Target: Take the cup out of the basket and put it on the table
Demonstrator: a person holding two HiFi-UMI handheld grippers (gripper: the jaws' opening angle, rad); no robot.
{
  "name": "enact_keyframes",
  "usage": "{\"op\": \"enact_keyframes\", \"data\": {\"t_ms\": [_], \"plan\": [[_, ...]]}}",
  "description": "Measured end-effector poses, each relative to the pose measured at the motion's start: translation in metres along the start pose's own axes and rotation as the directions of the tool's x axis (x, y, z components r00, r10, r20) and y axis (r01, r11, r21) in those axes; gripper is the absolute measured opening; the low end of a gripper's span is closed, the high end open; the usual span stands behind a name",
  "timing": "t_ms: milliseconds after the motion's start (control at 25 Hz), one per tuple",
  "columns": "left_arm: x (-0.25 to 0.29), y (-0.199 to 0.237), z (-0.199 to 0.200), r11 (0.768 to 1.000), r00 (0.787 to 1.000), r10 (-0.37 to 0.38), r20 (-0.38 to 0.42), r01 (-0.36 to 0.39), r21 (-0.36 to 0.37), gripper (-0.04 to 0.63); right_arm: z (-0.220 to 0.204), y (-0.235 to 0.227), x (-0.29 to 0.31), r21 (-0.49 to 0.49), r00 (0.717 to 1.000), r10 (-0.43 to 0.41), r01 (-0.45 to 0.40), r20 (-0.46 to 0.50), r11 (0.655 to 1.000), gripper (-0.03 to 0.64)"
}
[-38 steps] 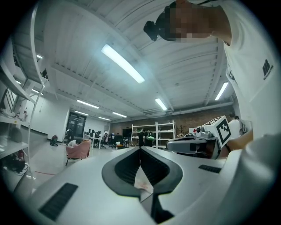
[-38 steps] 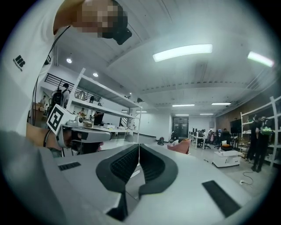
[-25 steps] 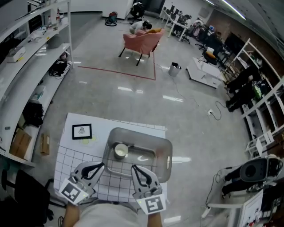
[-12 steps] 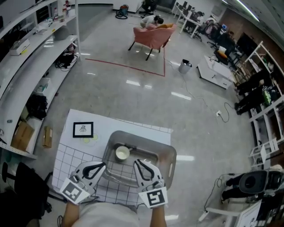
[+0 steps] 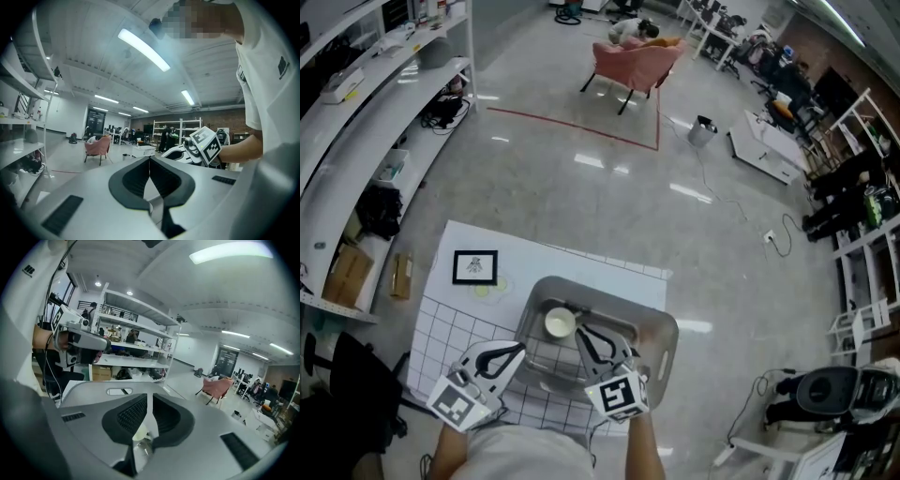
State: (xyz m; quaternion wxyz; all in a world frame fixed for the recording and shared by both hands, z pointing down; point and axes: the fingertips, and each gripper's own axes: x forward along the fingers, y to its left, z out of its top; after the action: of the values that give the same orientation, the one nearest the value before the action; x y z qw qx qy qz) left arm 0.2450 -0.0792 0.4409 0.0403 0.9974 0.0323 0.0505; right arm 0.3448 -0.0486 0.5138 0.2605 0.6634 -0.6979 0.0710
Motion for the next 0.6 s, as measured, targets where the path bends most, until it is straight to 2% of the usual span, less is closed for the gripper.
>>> {"op": "enact_keyframes", "data": {"t_ms": [160,320,600], "plan": [[0.003,0.002,-0.004,1.000,1.000,-0.004,-0.007,0.004,-0.008,0.011,-0.023,0.005,0.025,-0.043,0.995,0.082,-0.084,-0.064,0.995,0.049],[0.003,0.005,-0.009,1.000,1.000,-0.002,-0.019,0.001,-0.021,0.011,-0.044,0.012,0.048,-0.099,0.975,0.175,-0.189,-0.139,0.977,0.105],[-0.001,0.011,-0.014,0.999,0.999,0.013,-0.029,-0.014,-0.032,0.011,-0.085,0.033,0.084,-0.170,0.900,0.321,-0.380,-0.295,0.909,0.256]]}}
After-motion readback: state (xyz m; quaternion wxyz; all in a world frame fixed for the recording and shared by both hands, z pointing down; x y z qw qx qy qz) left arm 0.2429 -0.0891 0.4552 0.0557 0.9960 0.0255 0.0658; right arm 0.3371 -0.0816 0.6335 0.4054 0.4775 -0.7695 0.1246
